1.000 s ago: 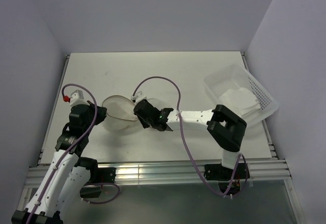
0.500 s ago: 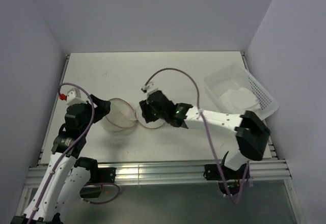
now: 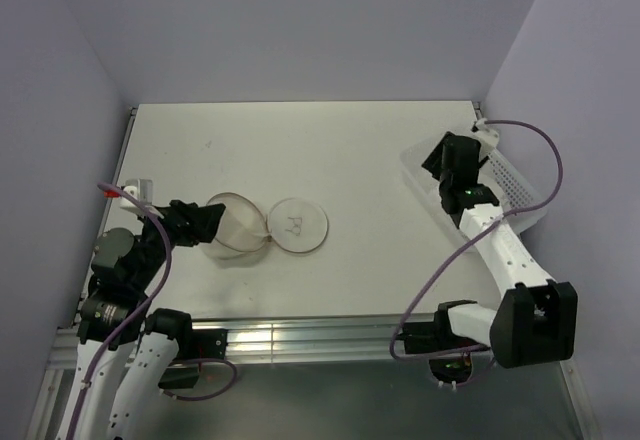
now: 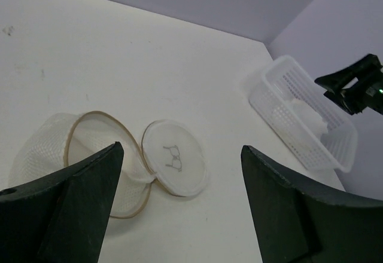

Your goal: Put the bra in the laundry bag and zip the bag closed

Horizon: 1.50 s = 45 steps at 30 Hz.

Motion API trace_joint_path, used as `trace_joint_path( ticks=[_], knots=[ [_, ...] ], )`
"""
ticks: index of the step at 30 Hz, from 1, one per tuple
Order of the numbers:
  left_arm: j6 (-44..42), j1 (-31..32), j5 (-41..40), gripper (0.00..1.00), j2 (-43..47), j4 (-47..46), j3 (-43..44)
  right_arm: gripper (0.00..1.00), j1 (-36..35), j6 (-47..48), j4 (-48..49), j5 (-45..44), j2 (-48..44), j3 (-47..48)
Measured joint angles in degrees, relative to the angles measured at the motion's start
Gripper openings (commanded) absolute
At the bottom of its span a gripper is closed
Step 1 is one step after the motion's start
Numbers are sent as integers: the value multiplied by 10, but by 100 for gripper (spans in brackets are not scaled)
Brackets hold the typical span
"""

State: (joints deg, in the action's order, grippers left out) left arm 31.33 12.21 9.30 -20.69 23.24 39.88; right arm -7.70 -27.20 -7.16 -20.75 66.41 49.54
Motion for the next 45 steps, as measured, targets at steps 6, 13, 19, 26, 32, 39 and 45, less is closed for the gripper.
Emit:
trace_joint_path(
  ticks=[6, 13, 19, 26, 32, 39, 45],
  knots=[
    [-19, 10, 43, 95, 26, 3, -19, 83, 135, -22, -10, -32, 87, -17],
    [-21, 46, 48, 99, 64, 2, -22, 83, 185, -31, -39, -28, 252, 50],
    [-21, 59, 48, 99, 70, 3, -22, 67, 187, -35, -60, -5, 329, 95],
    [-21, 62, 46, 99, 70, 3, -22, 0, 191, -43, -52, 7, 338, 106],
    [-21, 63, 46, 99, 64, 2, -22, 0, 191, -42, -36, 10, 234, 65],
    [-21, 63, 47, 99, 50, 2, -22, 0, 167, -45, 40, 52, -33, 28],
    [-21, 56, 47, 99, 35, 2, -22, 0, 45, -42, 40, 88, -144, 56]
  ],
)
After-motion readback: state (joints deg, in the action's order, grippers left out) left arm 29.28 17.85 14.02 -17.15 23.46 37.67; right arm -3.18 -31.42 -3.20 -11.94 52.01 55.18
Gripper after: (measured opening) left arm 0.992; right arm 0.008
